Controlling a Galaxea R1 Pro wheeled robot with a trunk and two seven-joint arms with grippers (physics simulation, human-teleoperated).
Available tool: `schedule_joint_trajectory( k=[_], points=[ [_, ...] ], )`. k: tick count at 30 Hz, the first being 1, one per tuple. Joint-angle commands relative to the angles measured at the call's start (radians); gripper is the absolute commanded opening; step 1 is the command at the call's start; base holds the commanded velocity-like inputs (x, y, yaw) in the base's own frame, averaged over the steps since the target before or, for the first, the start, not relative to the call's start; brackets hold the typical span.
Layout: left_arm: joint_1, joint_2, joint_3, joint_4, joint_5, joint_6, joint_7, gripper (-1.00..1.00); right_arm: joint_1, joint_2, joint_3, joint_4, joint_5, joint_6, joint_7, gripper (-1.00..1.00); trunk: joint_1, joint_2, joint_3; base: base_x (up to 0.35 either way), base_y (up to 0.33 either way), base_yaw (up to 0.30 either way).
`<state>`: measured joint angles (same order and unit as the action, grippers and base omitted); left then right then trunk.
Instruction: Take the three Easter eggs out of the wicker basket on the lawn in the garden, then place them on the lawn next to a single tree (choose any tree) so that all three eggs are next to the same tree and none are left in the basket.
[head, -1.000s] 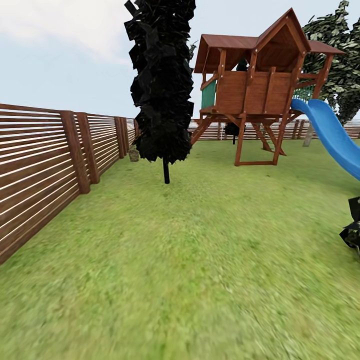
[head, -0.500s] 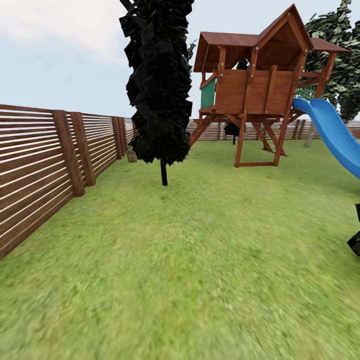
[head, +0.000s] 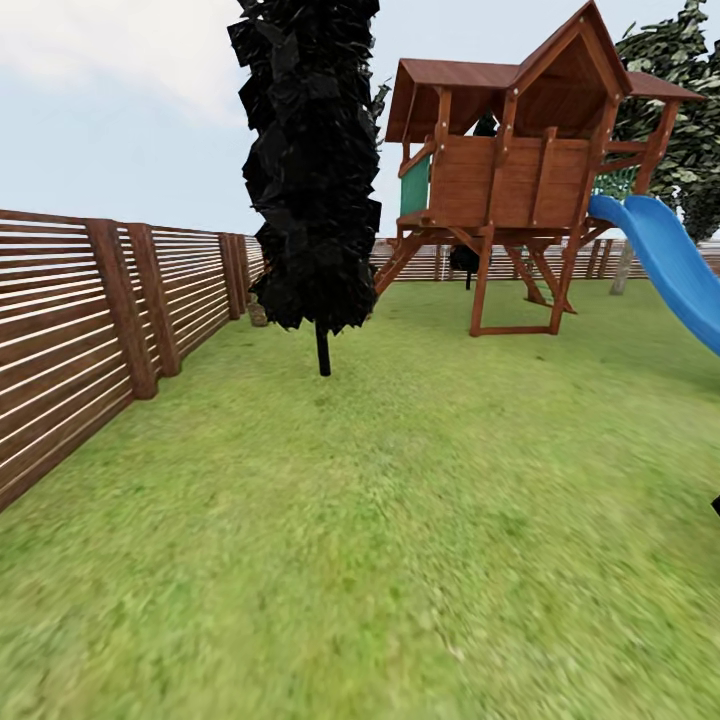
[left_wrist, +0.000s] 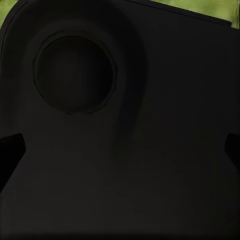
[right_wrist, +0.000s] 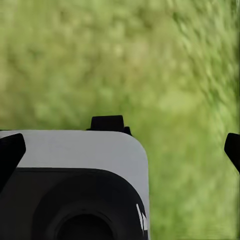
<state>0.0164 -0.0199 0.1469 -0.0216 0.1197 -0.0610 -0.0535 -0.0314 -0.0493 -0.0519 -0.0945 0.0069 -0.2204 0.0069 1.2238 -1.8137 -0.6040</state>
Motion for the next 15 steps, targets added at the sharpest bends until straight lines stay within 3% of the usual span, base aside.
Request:
schedule_joint_trajectory(
  k=[1,15],
  points=[
    [0.001,0.0,0.003,-0.001,0.011,0.0,-0.005,1.0,-0.001,0.0,-0.005,0.001,0.001,-0.004,0.001,1.0,0.001,0.0,-0.001,0.327,-0.109,0.0],
    [0.001,0.0,0.003,-0.001,0.011,0.0,-0.003,1.0,-0.001,0.0,-0.005,0.001,0.001,-0.004,0.001,1.0,0.001,0.0,-0.001,0.327,-0.109,0.0]
  ],
)
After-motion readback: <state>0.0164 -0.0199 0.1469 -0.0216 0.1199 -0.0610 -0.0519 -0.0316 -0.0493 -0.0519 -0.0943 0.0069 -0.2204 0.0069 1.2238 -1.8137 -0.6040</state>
